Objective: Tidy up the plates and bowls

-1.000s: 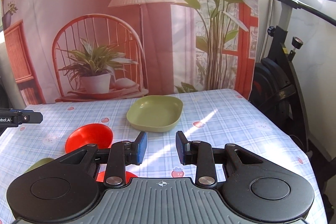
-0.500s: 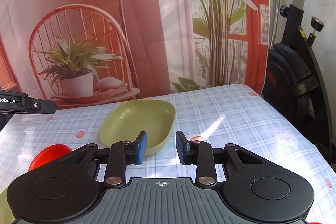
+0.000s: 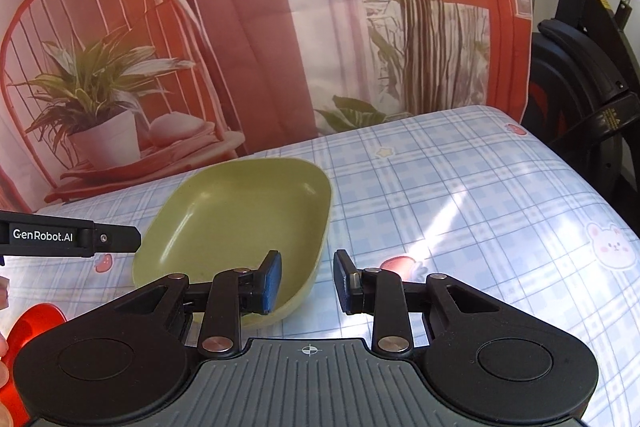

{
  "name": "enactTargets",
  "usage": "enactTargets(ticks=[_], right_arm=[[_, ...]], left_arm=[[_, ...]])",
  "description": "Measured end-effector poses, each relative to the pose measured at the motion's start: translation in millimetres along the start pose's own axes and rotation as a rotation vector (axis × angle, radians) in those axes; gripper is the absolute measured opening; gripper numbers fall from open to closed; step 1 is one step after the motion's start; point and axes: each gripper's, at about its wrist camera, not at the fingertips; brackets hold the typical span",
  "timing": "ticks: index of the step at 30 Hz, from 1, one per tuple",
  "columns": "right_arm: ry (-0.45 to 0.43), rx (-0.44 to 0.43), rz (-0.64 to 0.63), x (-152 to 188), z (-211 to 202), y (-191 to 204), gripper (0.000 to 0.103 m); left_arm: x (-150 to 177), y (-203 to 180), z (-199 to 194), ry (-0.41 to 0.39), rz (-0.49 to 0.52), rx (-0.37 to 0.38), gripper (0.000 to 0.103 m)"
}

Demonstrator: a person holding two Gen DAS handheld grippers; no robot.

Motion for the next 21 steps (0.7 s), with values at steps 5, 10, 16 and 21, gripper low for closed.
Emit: enactTargets(ticks=[5,10,16,21], right_arm=[[0.005,-0.019,0.009,3,3,-1,0.016],[0.002,-0.023,0.012,4,1,1,0.015],[0.000,-0.011,-0.002,5,-4,5,0.014],[-0.018,0.009,-0.033,4,-16,11,0.014]], left_arm=[[5,-1,10,0.030,0.024,-0.008,0.046],[10,-2,12,0.033,0.030,0.041,0.028],[16,-6,9,0.030,0.050,0.057,0.013],[19,-5,-4,0.007,0.060,0.072,0.012]])
Point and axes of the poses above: each gripper's, at about its wrist camera, not at the fingertips, and z roughly the way its jaws point, y to its left, x to its underside, and after that the axes turned 9 degrees about -z, right-handed
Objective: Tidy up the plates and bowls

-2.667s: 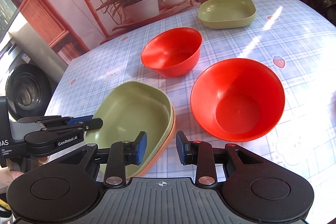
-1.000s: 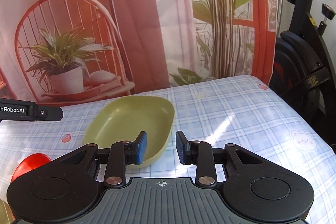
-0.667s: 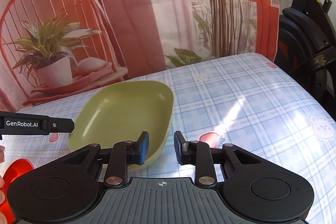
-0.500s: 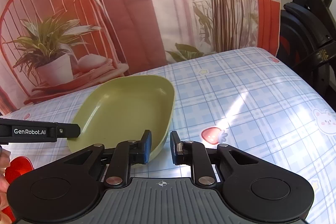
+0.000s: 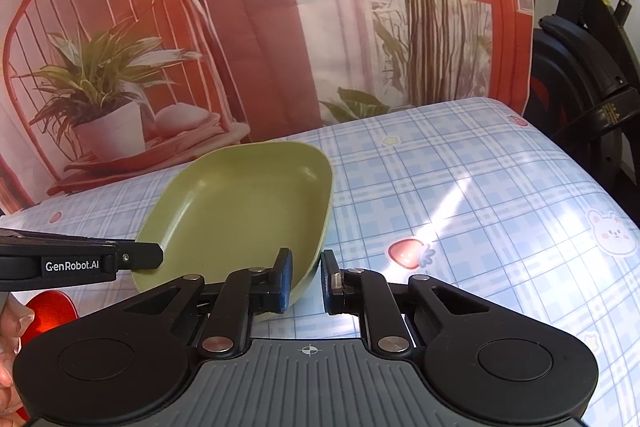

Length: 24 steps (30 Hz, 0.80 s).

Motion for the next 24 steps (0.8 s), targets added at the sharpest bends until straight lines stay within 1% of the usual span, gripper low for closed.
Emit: enactTargets(ticks=[6,13,18,24], right_arm=[[-0.057,0.012,-0.042,-11,-31,12,0.014],[-0.107,0.007,-0.067,-17,-71,33,0.014],[-0.133,-0.004,-0.078,-18,-96,53,0.014],[-0.152,-0.041,-0.093,-11,-127,83,0.015]], left_arm=[[2,-1,-29,-0.038,0.001,0.013,0.013],[6,4,-75,-0.106,0.003,0.022,0.013],[14,12,-107,-0.145,0.009,0.022,0.013],[24,25,-147,-0.181,0.017,0.010,0.013]])
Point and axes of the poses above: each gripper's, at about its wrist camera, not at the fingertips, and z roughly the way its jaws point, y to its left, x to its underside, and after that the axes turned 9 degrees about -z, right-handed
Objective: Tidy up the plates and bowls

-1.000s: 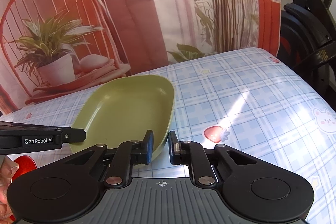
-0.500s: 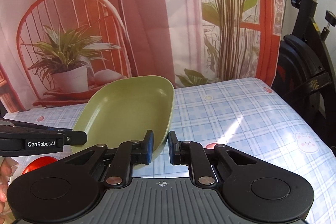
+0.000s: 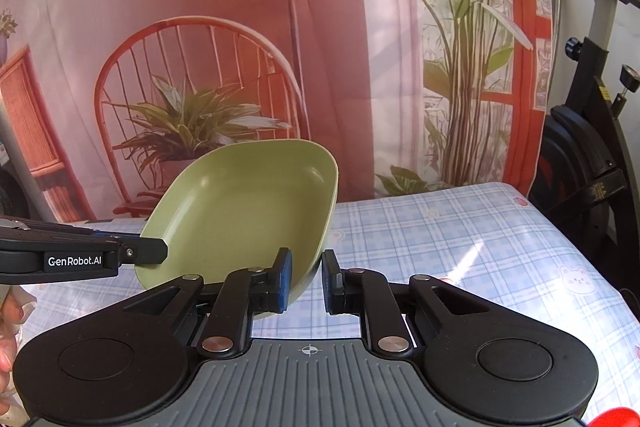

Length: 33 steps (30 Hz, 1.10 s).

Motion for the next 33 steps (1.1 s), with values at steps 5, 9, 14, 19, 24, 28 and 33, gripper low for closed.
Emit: enactTargets(ticks=[5,9,14,19,24,28,33], right_arm=[[-0.005,-0.034,0.002,0,-19,27,0.015],[-0.001,-0.056,0.007,1,-27,47,0.015],[0.010,-0.085,0.005,6,-35,74,0.015],[0.025,-0.110,0.007,14,-45,96,0.015],[0.043,-0.126,0.010,27,-54,113,0.015],[0.061,-0.141,0.010,36,-61,123,0.015],[0.097,-0.159,0.001,47,-66,132,0.015]], left_arm=[[4,12,-35,-0.029,0.009,-0.030,0.013],[6,20,-61,-0.054,0.025,-0.064,0.013],[10,38,-87,-0.062,0.025,-0.087,0.013],[20,52,-104,-0.061,0.034,-0.099,0.013],[34,66,-116,-0.055,0.018,-0.085,0.013],[45,74,-115,-0.030,0.002,-0.084,0.013],[60,82,-114,0.011,-0.004,-0.093,0.013]])
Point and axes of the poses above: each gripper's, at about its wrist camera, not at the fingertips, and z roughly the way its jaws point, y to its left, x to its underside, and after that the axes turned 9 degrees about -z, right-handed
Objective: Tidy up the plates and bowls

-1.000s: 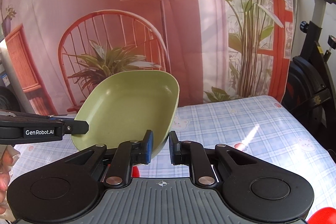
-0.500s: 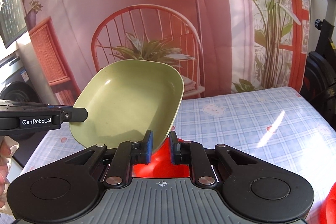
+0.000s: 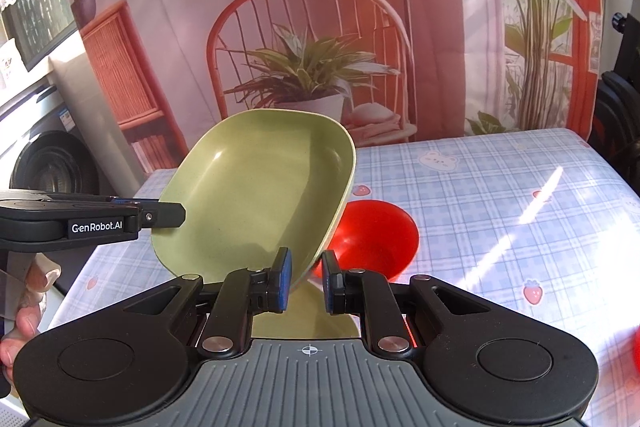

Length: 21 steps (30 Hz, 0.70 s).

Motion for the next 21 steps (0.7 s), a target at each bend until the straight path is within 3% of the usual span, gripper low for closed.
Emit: enactTargets(ticks=[21], right_arm=[[0.172,-0.088,0.114,62,5,2,0.016]], left_arm=[[53,7,27,0.151,0.060,-0.017,0.013]])
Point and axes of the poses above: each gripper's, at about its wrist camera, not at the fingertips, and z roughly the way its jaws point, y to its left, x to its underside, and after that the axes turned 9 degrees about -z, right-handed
